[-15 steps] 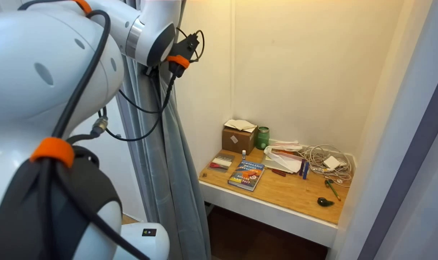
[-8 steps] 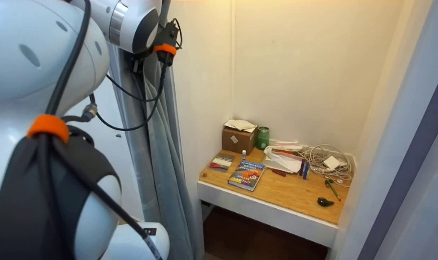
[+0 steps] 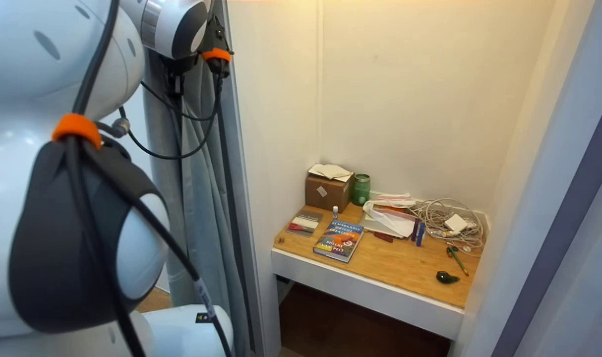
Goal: Pull the curtain to the left
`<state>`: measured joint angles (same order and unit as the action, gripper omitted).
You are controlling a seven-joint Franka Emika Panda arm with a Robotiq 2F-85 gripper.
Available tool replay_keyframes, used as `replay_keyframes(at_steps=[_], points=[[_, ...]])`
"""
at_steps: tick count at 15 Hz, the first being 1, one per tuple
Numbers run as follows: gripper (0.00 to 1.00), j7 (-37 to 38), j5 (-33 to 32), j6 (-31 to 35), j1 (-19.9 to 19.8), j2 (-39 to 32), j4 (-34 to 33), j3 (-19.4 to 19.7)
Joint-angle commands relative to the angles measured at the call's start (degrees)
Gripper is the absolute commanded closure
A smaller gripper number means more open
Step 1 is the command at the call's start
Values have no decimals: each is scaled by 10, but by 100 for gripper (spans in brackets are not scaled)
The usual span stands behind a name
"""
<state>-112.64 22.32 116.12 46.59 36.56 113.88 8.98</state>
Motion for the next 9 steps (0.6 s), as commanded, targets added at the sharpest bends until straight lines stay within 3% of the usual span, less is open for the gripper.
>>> replay_keyframes(at_steps=[1, 5, 9], points=[[99, -52, 32, -49, -8, -41, -53, -21], [99, -89, 48, -81, -16, -61, -82, -33], [98, -86, 51, -76, -56, -50, -69, -47]])
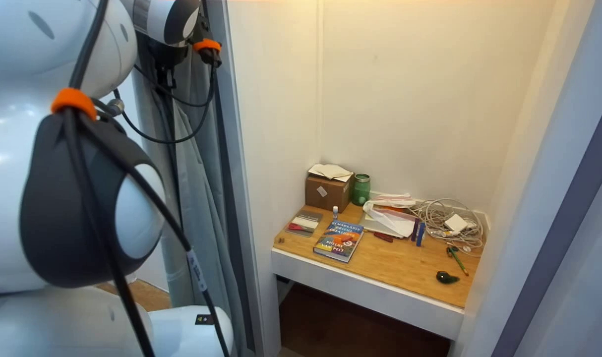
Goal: Pull the curtain to the left
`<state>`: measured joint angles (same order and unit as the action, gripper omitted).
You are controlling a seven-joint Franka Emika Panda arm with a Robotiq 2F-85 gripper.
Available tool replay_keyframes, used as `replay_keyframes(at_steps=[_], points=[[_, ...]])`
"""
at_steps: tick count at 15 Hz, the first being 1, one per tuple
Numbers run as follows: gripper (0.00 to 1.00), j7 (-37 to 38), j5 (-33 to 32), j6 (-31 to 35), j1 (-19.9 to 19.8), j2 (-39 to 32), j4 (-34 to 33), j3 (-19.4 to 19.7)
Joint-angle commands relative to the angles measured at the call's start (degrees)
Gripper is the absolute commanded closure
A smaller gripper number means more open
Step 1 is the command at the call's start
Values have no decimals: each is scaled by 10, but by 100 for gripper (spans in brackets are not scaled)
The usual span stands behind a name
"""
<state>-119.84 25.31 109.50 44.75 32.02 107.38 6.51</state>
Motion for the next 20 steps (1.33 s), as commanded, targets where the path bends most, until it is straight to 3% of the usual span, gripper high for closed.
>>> replay_keyframes(at_steps=[1, 5, 15, 20], points=[[98, -15, 22, -10, -41, -6, -6, -24], [99, -34, 32, -9, -36, -14, -13, -25], [99, -79, 54, -74, -57, -41, -56, -76], [99, -73, 44, -99, -88, -47, -68, -90]])
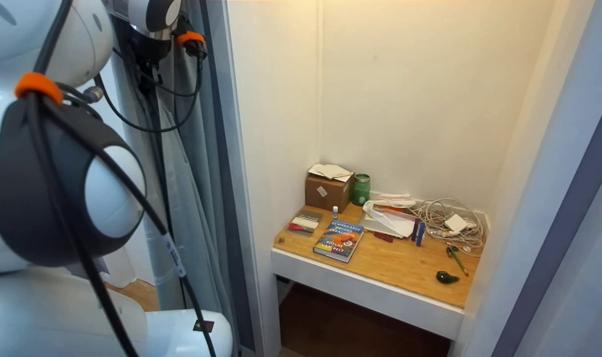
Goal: Pull the curtain to the left
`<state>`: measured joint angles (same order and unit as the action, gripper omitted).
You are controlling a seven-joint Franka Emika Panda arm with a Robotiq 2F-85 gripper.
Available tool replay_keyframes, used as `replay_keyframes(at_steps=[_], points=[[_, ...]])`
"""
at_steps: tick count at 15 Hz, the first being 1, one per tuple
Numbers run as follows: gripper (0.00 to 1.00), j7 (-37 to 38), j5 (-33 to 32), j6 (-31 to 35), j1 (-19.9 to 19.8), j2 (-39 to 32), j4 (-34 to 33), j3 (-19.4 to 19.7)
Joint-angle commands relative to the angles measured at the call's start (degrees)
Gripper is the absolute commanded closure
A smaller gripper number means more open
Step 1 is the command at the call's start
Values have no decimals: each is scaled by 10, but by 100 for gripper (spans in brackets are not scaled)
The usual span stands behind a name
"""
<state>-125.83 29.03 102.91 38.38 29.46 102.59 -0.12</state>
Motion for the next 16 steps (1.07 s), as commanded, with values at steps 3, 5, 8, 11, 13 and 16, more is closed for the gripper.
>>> replay_keyframes(at_steps=[3, 5, 8, 11, 13, 16], points=[[67, 0, -5, -58, -58, -10, -13, -33], [53, -2, -11, -75, -82, -6, -11, -42], [31, 2, -20, -98, -118, -1, -7, -56], [11, 7, -54, -98, -151, 9, 8, -68], [1, -2, -80, -86, -166, 17, 20, -73], [0, -34, -133, -67, -177, 31, 39, -75]])
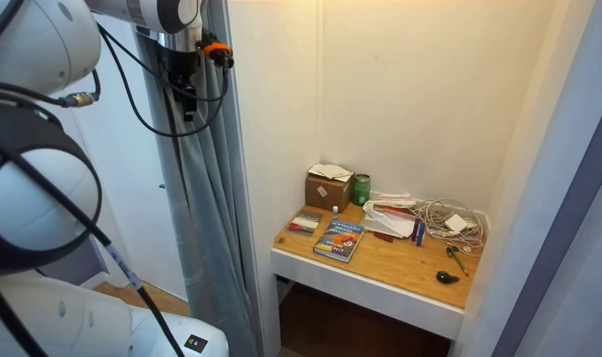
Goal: Pull the curtain to the left
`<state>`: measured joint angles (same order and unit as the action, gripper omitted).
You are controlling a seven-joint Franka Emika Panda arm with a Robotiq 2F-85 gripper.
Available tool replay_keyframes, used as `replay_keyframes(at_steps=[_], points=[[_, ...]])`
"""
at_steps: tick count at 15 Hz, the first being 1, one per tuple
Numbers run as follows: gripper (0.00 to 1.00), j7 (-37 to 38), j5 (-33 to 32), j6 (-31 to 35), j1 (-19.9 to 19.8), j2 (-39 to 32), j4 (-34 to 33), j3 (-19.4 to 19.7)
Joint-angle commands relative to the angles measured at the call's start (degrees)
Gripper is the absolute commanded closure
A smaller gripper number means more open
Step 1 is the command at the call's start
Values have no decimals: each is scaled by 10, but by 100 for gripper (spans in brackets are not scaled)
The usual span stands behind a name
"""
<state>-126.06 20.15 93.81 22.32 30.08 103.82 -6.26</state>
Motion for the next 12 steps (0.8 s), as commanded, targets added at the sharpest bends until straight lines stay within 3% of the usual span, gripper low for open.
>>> replay_keyframes(at_steps=[1, 5, 6, 12], points=[[0, -39, -59, 28, -19, 32, 35, -12], [0, -30, -91, 82, -33, 63, 78, -6], [0, -32, -77, 40, -22, 33, 40, 0], [0, -31, -82, 68, -27, 52, 66, 2]])
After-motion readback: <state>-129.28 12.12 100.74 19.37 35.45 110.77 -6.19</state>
